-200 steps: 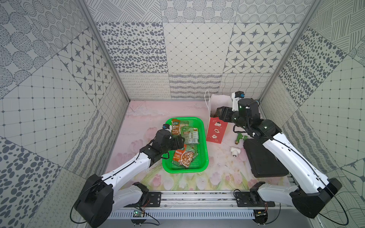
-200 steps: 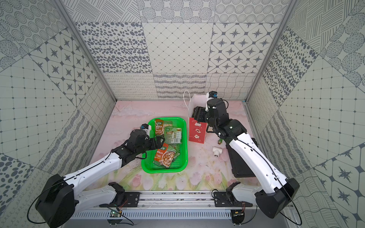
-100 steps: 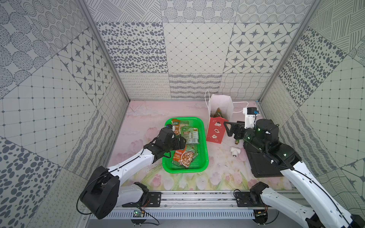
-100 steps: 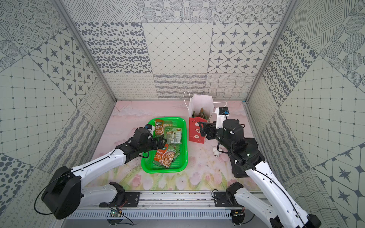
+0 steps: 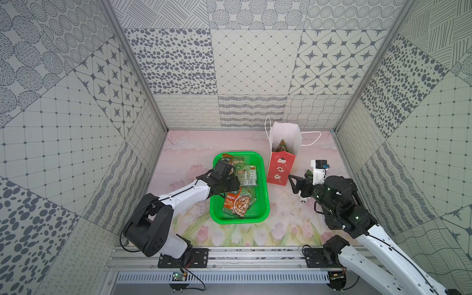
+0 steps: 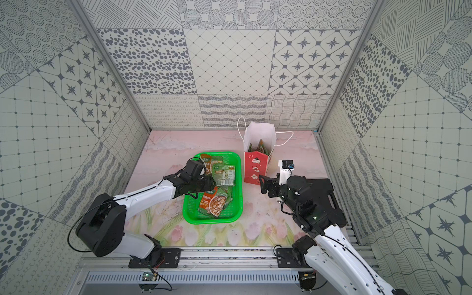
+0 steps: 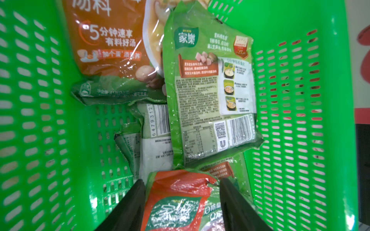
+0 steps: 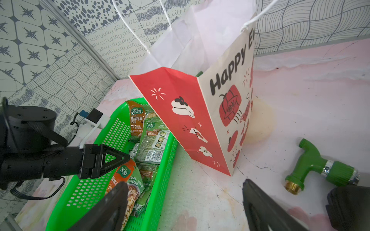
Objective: Place the condiment packets inside the bag
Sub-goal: Pick up the condiment packet from the storage box.
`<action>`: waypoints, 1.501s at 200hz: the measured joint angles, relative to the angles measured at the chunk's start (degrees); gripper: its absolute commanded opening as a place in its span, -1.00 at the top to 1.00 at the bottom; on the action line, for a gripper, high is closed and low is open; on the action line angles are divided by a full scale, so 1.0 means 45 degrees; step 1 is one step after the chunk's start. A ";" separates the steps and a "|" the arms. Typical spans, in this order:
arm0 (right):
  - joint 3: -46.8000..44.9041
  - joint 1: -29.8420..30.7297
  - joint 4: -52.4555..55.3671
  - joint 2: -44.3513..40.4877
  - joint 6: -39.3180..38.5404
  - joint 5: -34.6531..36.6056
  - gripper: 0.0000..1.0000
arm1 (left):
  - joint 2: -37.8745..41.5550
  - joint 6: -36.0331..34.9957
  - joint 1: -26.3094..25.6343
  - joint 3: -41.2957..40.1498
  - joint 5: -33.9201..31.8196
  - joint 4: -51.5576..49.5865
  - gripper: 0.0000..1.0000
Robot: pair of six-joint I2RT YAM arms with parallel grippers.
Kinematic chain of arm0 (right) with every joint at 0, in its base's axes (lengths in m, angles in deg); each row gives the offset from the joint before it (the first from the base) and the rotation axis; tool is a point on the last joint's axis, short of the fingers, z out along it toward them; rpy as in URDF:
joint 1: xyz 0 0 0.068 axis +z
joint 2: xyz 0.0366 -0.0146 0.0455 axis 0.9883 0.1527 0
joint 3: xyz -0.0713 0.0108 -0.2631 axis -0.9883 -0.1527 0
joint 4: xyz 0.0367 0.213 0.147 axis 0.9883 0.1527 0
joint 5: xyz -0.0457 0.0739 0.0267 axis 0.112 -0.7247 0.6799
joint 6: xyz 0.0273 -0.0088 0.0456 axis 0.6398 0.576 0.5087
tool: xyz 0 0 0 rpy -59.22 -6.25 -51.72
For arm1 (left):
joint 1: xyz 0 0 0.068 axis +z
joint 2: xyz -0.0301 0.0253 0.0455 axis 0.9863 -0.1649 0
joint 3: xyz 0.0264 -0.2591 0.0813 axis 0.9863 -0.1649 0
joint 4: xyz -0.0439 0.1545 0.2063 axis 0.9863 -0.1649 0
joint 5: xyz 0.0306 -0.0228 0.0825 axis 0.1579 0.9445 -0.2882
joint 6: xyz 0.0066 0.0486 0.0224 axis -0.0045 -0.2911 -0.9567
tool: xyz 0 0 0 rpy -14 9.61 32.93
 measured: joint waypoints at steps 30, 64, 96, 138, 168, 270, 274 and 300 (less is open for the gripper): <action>-0.0272 0.0000 -0.0622 0.0000 -0.0277 -0.0160 -0.84 | -0.0646 -0.0083 -0.0019 0.0296 0.0228 -0.0291 -0.28; -0.0364 0.0000 -0.0928 0.0063 -0.0447 -0.0238 -0.86 | -0.0753 -0.0248 -0.0019 0.0534 0.0729 -0.0481 -0.52; -0.0364 0.0000 -0.1248 0.0408 -0.0408 -0.0471 -0.86 | -0.0758 -0.0340 -0.0024 0.0845 0.0704 -0.0976 -0.98; -0.0384 0.0000 -0.1540 0.0865 0.0102 -0.1447 -0.87 | -0.0835 -0.0461 -0.0024 0.1141 0.0733 -0.1613 -0.95; -0.0835 0.0010 -0.1967 0.0636 0.0185 -0.1758 -0.88 | -0.0714 -0.0437 -0.0024 0.0884 0.1384 -0.1753 -0.71; -0.1200 0.0010 -0.2181 -0.0165 0.0180 -0.2215 -0.89 | 0.1914 0.1073 -0.0024 -0.0670 0.4813 -0.1020 -0.22; -0.1200 0.0010 -0.2181 -0.0165 0.0180 -0.2220 -0.89 | 0.1953 0.1141 -0.0029 -0.0724 0.4974 -0.0923 -0.22; -0.1200 0.0010 -0.2191 -0.0146 0.0175 -0.2229 -0.89 | 0.2006 0.1700 -0.0102 -0.1132 0.6023 -0.0112 -0.23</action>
